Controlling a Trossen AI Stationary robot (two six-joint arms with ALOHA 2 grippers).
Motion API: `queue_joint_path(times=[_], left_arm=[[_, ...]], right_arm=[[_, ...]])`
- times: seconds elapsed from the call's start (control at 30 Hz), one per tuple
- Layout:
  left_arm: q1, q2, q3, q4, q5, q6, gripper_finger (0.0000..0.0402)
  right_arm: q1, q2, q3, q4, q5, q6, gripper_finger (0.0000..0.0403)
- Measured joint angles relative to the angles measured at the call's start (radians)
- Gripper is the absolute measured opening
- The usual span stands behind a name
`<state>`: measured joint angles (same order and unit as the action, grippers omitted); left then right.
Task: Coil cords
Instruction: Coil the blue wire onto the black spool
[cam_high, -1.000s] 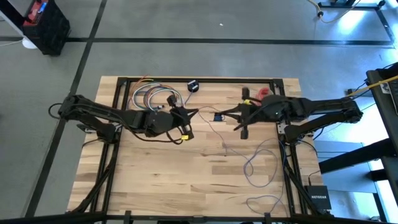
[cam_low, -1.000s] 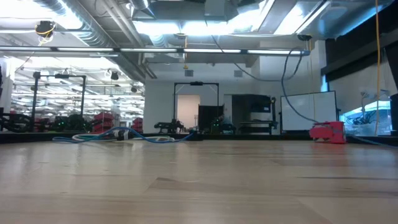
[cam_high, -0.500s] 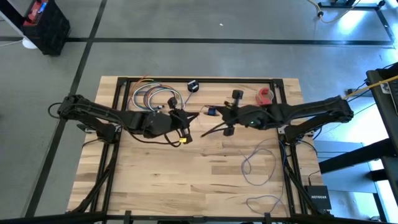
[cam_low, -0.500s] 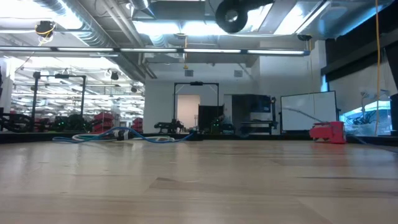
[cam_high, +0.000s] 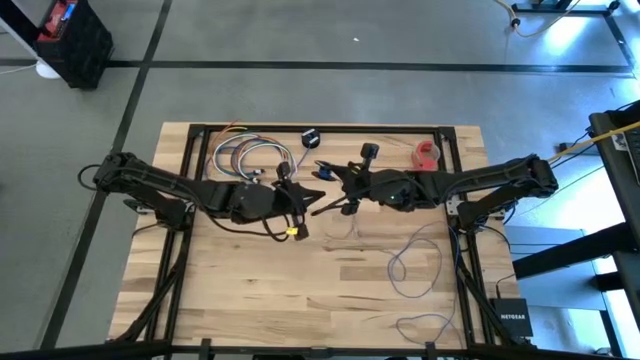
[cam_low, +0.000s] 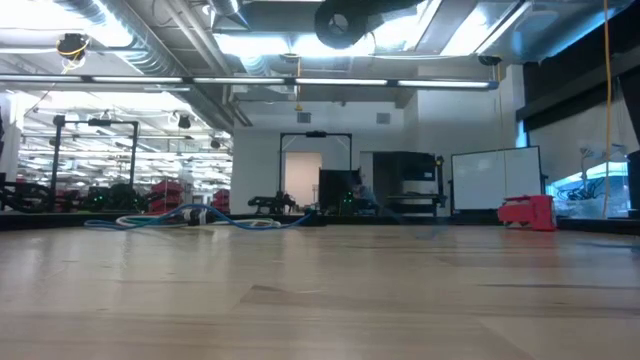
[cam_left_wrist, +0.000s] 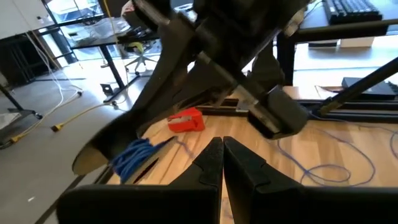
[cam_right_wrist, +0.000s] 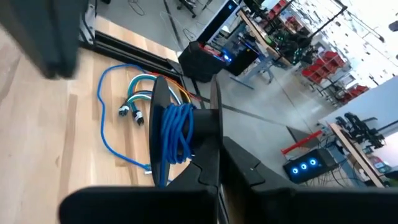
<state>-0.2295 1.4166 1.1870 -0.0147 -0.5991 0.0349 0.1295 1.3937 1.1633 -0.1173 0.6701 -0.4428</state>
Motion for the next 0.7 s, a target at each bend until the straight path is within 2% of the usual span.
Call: queue_joint_path(times=[0.27,0.4,0.5,0.63,0.7], left_arm=[[0.0,0.0,0.0,-0.065,-0.015,0.009,0.0005],[-0.003,0.0,-0.021,-0.104,-0.026,-0.006,0.0005],[-0.014,-0.001,-0.134,0.101,-0.039,0.032,0.0005],[0.01,0.007,-0.327,0.42,0.125,0.026,0.0005],[0.039,0.024,-0.396,0.562,0.17,-0.012,0.0005]], right_arm=[[0.002,-0.016,0.0,-0.016,-0.009,-0.008,0.0005],[0.002,-0.071,0.0,-0.02,-0.056,0.005,0.0005],[0.002,-0.13,0.0,-0.036,-0.127,0.046,0.0005],[0.002,-0.19,0.0,-0.044,-0.203,0.076,0.0005],[0.002,-0.203,0.0,-0.038,-0.229,0.076,0.0005]])
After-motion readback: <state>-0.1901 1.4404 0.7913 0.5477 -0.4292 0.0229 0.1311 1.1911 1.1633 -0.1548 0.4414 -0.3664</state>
